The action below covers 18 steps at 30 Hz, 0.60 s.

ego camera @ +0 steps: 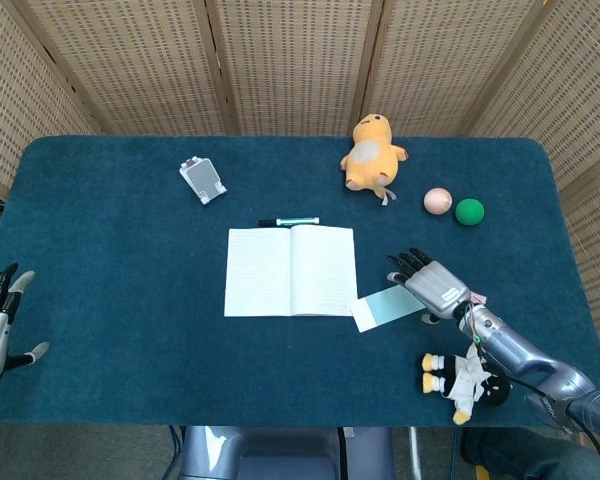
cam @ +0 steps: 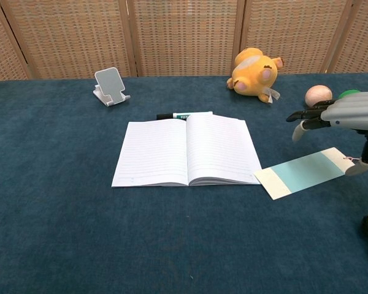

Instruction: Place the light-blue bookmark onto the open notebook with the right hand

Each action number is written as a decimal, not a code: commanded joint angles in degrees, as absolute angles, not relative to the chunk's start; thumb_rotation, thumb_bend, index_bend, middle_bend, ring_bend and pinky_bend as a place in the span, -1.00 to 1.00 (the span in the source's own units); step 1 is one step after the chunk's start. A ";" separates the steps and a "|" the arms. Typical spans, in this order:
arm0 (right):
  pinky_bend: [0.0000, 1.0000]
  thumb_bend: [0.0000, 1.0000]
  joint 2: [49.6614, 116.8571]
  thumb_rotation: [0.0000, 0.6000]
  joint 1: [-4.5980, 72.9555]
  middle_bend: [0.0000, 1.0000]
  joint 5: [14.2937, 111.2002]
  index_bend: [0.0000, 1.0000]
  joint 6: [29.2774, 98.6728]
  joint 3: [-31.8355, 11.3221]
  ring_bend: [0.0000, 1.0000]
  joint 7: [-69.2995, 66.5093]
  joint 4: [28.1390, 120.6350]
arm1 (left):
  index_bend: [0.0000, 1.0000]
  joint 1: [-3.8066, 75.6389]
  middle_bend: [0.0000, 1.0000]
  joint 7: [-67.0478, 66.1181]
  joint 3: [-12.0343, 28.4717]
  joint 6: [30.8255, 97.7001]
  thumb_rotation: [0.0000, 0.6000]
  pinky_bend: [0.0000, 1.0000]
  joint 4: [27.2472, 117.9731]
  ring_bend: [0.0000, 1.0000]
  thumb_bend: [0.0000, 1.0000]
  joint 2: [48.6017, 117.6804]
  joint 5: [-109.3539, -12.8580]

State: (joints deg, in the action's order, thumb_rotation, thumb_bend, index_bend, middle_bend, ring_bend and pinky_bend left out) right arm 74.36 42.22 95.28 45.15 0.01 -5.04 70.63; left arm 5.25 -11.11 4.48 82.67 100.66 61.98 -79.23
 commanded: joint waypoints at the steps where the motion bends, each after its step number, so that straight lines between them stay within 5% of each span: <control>1: -1.00 -0.94 75.40 1.00 42.69 -1.00 95.93 -0.55 45.71 0.52 -1.00 -5.91 69.26 | -1.00 5.43 -1.00 -11.44 4.63 82.53 1.00 -1.00 100.84 -1.00 -1.00 62.14 -78.90; 18: -1.00 -0.94 80.49 1.00 44.53 -1.00 99.14 -0.54 47.78 3.56 -1.00 -7.59 61.92 | -1.00 6.12 -1.00 -12.42 4.67 81.60 1.00 -1.00 101.10 -1.00 -1.00 62.30 -77.54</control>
State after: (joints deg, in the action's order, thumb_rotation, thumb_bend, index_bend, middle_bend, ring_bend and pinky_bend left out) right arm 80.27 44.48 99.01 47.65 3.39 -7.76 62.16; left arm 6.12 -12.42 4.67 81.60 101.09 62.30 -77.54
